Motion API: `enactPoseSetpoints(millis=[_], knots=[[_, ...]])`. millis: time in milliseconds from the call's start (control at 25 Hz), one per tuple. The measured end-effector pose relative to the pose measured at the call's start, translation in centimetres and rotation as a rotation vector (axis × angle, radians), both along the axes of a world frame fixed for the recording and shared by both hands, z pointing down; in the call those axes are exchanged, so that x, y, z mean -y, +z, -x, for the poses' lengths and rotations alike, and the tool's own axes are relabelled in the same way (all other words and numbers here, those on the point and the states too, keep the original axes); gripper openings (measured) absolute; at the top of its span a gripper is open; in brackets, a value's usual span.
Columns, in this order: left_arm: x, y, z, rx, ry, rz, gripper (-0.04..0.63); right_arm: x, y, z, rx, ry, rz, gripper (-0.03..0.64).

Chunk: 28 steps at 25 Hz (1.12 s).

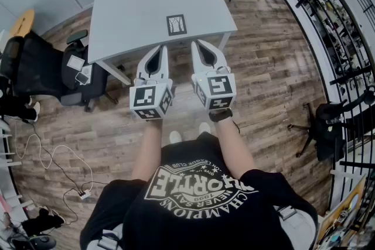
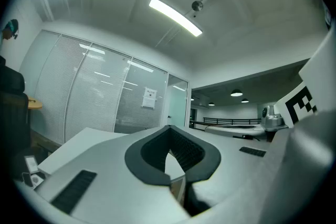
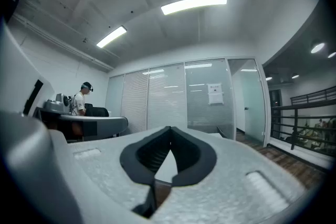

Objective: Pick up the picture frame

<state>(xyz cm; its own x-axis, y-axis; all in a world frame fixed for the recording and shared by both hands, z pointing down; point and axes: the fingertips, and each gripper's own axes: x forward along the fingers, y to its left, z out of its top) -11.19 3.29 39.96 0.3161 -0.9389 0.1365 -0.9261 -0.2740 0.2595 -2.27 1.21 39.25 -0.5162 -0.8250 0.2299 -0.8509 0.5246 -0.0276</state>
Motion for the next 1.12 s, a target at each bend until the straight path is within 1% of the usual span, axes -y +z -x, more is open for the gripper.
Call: enactPoseSetpoints(millis=[160,280,400,560,640,720,800,960,1120], knots=[[-1.2,0.1,1.7,-0.003,0.007,-0.008,0.003,-1.0,0.0,1.2,0.004,0.039,-0.003,-0.003],[-1.7,0.3,3.2,-0.022,0.013,-0.012,0.003,-1.8,-0.3,2.1,0.014,0.067,-0.019,-0.003],[-1.5,1.0,4.5,-0.033,0.016,0.01,0.003,-2.5,-0.3,3.0,0.012,0.083,-0.027,-0.003],[-1.1,2.0,4.1,-0.039,0.043,0.033,0.003,-2.7,0.9,2.5,-0.001,0.102,-0.011,-0.003],[-0.7,2.3,3.6,-0.052,0.054,0.03,0.003,-1.9,1.3,1.8,0.002,0.129,-0.017,-0.003],[-0.1,2.6,3.3,-0.068,0.057,0.029,0.003,-0.9,1.0,1.2,0.0,0.156,-0.051,-0.003],[0.9,2.9,3.2,-0.077,0.05,0.028,0.003,0.3,0.8,1.0,0.0,0.162,-0.077,-0.003],[4.0,3.0,3.7,-0.07,0.028,0.007,0.003,3.9,1.1,1.9,0.042,0.117,-0.074,-0.003],[8.1,3.5,3.6,-0.065,0.019,-0.006,0.003,8.5,2.3,2.5,0.072,0.081,-0.066,-0.003]])
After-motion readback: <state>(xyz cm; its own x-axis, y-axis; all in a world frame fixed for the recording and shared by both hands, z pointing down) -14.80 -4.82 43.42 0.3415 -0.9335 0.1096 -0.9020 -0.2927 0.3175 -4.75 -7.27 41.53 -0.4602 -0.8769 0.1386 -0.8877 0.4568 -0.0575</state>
